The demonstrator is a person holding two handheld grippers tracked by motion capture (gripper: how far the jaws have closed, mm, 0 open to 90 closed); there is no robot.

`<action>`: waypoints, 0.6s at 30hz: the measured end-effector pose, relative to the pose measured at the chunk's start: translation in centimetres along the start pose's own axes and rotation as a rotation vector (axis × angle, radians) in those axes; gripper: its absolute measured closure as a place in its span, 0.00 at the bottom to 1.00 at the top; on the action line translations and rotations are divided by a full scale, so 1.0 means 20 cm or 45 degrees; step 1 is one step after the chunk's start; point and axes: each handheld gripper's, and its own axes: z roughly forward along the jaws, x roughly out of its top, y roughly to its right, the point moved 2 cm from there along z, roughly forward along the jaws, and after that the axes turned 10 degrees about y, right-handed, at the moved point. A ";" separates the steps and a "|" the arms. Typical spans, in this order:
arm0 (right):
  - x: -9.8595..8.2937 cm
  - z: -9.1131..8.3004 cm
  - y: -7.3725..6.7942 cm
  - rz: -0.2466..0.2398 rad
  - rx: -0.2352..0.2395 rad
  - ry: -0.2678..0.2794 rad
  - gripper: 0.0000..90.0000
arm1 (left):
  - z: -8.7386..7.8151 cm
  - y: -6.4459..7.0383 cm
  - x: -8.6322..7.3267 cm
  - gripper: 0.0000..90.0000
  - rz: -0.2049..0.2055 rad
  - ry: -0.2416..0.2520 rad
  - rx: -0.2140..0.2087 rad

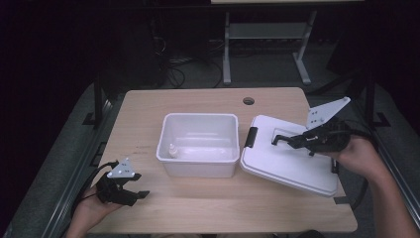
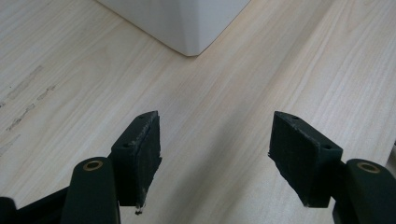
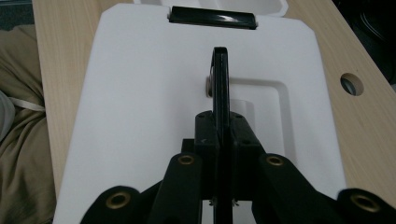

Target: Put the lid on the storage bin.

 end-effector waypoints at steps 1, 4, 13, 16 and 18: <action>0.01 0.00 0.00 -0.002 0.005 0.002 0.93 | 0.00 0.00 0.00 0.37 0.001 0.000 -0.001; 0.03 0.00 0.00 -0.010 0.011 0.016 0.93 | 0.00 0.00 0.00 0.37 0.003 0.000 -0.001; 0.10 0.01 0.00 -0.034 0.032 0.008 0.93 | -0.01 0.00 0.00 0.37 0.003 0.007 0.006; 0.12 0.02 0.00 -0.041 0.036 0.014 0.93 | -0.01 0.00 0.00 0.37 0.002 0.000 0.004; 0.13 0.02 0.00 -0.040 0.040 0.015 0.93 | -0.01 0.00 0.00 0.37 0.001 0.001 0.004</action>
